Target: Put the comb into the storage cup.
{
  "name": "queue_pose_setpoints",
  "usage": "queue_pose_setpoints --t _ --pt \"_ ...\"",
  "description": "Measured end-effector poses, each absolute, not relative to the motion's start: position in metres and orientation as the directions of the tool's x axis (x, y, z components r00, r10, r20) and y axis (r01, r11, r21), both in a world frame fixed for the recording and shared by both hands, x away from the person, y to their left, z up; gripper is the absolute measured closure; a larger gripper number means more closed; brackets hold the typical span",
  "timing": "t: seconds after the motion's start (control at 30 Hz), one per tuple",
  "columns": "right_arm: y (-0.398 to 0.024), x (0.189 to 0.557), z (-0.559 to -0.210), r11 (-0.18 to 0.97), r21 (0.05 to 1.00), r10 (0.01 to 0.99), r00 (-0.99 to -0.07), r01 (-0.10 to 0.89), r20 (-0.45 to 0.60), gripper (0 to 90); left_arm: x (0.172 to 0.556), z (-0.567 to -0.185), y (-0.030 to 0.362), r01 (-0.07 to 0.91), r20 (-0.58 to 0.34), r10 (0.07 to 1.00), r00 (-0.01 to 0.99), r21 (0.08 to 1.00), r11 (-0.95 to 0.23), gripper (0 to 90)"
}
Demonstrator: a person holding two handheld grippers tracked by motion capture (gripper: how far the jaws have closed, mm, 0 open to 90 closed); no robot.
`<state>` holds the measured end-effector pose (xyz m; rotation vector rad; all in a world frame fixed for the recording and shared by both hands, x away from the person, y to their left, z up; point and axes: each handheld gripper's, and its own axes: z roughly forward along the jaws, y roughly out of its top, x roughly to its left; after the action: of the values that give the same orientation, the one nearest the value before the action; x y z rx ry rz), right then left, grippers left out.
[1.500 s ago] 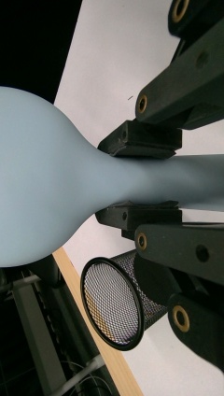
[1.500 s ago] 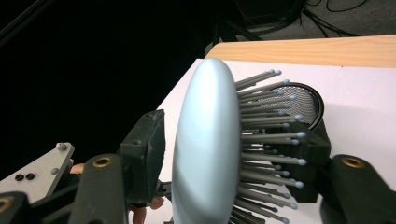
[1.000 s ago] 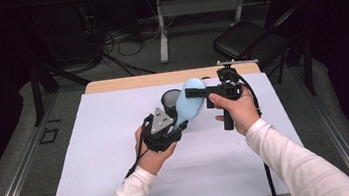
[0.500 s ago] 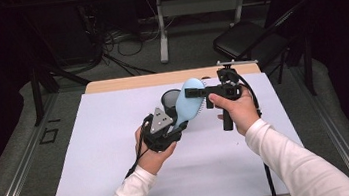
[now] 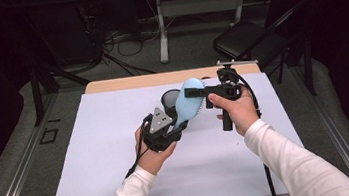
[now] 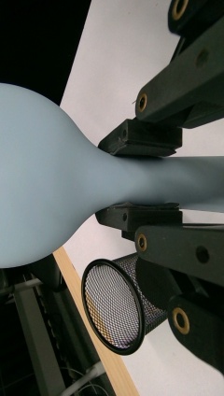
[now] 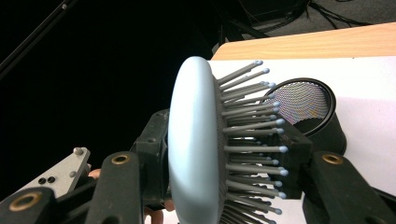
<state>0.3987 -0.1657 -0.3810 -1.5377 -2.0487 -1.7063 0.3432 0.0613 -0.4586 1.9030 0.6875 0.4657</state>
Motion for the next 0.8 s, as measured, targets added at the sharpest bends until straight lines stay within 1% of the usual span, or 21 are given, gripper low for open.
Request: queue_pose_setpoints --t 0.17,0.4,0.8 --pt "-0.1653 0.3984 -0.3808 -0.112 0.714 0.635 -0.503 0.691 0.587 48.8 0.3438 -0.4586 0.0623 0.259 0.01 0.653 0.757 0.913 -0.314 67.6" --pt "-0.1682 0.4001 -0.3808 -0.129 0.714 0.638 -0.494 0.688 0.591 49.1 0.3445 -0.4586 0.0631 0.265 0.001 0.659 0.752 0.915 -0.303 62.0" --pt "-0.1718 0.4039 -0.3812 -0.141 0.715 0.644 -0.486 0.685 0.591 49.3 0.3488 -0.4602 0.0649 0.289 -0.039 0.653 0.756 0.916 -0.28 46.5"
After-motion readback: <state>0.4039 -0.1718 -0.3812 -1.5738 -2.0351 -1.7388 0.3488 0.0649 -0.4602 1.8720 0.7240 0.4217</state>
